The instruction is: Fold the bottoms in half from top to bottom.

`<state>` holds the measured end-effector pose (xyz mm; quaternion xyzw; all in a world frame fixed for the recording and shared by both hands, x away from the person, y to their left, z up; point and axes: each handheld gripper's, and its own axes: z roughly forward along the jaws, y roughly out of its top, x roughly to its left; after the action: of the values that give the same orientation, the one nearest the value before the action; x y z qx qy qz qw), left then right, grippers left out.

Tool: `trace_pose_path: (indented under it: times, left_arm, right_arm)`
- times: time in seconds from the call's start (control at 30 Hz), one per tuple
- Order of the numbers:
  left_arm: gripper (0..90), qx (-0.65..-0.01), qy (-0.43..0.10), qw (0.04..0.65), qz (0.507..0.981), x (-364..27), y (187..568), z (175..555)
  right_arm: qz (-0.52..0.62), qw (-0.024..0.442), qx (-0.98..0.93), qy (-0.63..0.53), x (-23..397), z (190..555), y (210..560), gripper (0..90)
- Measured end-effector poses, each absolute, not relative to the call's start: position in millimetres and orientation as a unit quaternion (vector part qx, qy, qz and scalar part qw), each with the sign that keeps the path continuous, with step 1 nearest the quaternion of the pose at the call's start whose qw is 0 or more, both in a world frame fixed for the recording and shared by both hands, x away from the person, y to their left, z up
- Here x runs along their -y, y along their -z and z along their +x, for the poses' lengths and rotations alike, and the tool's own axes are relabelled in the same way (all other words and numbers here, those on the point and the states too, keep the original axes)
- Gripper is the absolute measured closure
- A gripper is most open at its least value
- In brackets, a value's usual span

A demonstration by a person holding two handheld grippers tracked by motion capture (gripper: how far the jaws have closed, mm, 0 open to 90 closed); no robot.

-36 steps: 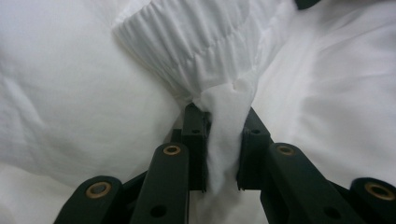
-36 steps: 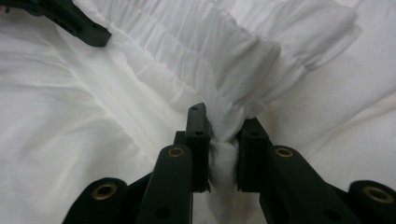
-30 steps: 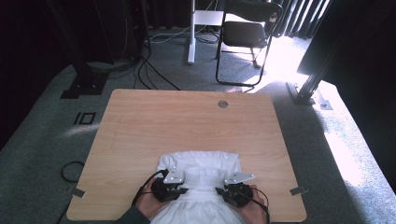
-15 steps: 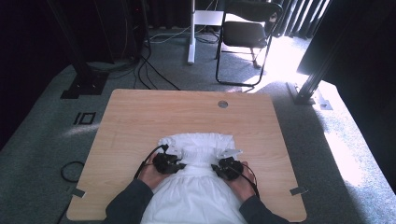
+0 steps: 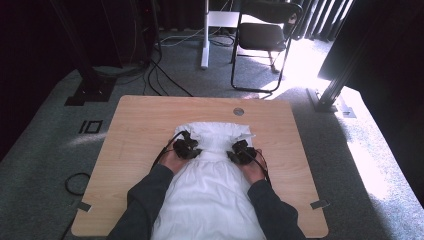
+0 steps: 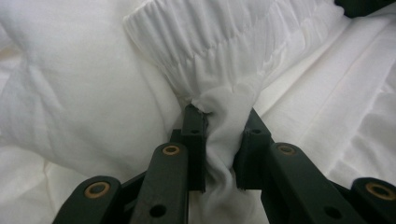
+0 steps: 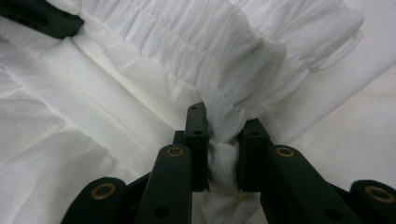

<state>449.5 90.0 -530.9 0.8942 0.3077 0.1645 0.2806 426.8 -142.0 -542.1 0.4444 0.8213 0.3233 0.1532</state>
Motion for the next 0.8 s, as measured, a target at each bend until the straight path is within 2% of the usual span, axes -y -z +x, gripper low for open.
trace_pose_path:
  times: [0.23, 0.53, 0.73, 0.8]
  left_arm:
    - [78.1, -0.328, -0.194, 0.251, 0.890, -76.1, 528.3, 467.8]
    - [78.5, -0.338, -0.185, 0.261, 0.885, -78.9, 529.0, 469.3]
    - [81.1, -0.352, -0.172, 0.283, 0.876, -83.8, 528.8, 468.6]
    - [82.3, -0.357, -0.168, 0.307, 0.866, -87.8, 520.3, 465.0]
  right_arm:
    - [0.473, 0.165, -0.807, -0.312, 138.4, 456.0, 540.4, 77.5]
    - [0.479, 0.162, -0.803, -0.315, 138.6, 458.0, 540.7, 77.4]
    - [0.480, 0.155, -0.798, -0.330, 141.8, 457.0, 539.4, 78.9]
    - [0.482, 0.155, -0.790, -0.345, 144.7, 454.9, 534.9, 79.5]
